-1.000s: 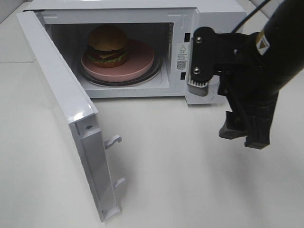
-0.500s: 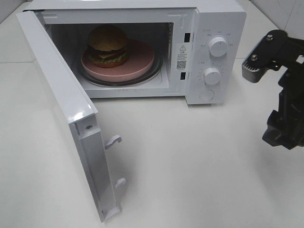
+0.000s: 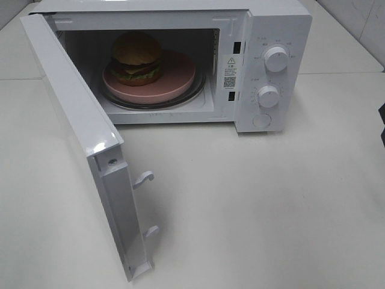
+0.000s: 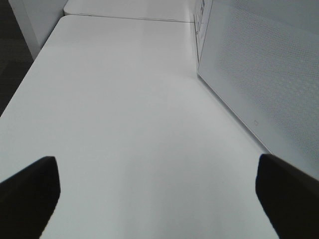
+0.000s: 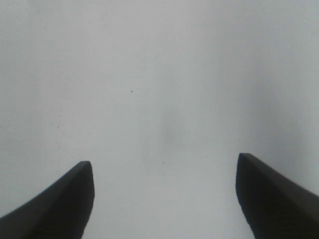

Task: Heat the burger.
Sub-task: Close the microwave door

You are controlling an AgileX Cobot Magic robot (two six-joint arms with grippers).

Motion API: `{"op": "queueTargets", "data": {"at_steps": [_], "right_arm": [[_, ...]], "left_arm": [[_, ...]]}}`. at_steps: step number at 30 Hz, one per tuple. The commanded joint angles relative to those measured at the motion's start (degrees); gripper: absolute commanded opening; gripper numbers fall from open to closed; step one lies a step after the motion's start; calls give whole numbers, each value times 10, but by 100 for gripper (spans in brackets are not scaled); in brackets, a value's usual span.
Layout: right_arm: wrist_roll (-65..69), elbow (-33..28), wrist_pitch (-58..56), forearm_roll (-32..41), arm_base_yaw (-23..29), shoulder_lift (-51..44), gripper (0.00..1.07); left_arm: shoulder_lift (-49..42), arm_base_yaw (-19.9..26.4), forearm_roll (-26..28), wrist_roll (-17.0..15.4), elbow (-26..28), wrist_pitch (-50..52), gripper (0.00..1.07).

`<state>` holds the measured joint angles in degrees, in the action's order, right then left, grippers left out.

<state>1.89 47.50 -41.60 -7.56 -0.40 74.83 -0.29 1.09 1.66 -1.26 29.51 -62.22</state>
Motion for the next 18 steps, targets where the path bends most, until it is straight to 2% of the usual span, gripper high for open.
{"op": "queueTargets", "data": {"at_steps": [1,7,13,14,16,17,18], "right_arm": [[1,-2,-17,1,-6,-2,76],[6,-19,-68,3,-2,-37,76],[36,-78,-76,3,-2,-170,76],[36,-97,-86,7,-2,-224,76],[36,-107,-87,8,-2,-246,76],[36,-127,-87,8,-2,-297,76],[36,-127,-87,8,-2,-297,76]], "left_arm": [[-10,1,-1,1,0,9,102],[-10,1,-1,1,0,9,102],[-10,1,-1,1,0,9,102],[-10,1,-1,1,0,9,102],[-10,1,-1,1,0,9,102],[-10,1,-1,1,0,9,102],[-10,1,-1,1,0,9,102]]}}
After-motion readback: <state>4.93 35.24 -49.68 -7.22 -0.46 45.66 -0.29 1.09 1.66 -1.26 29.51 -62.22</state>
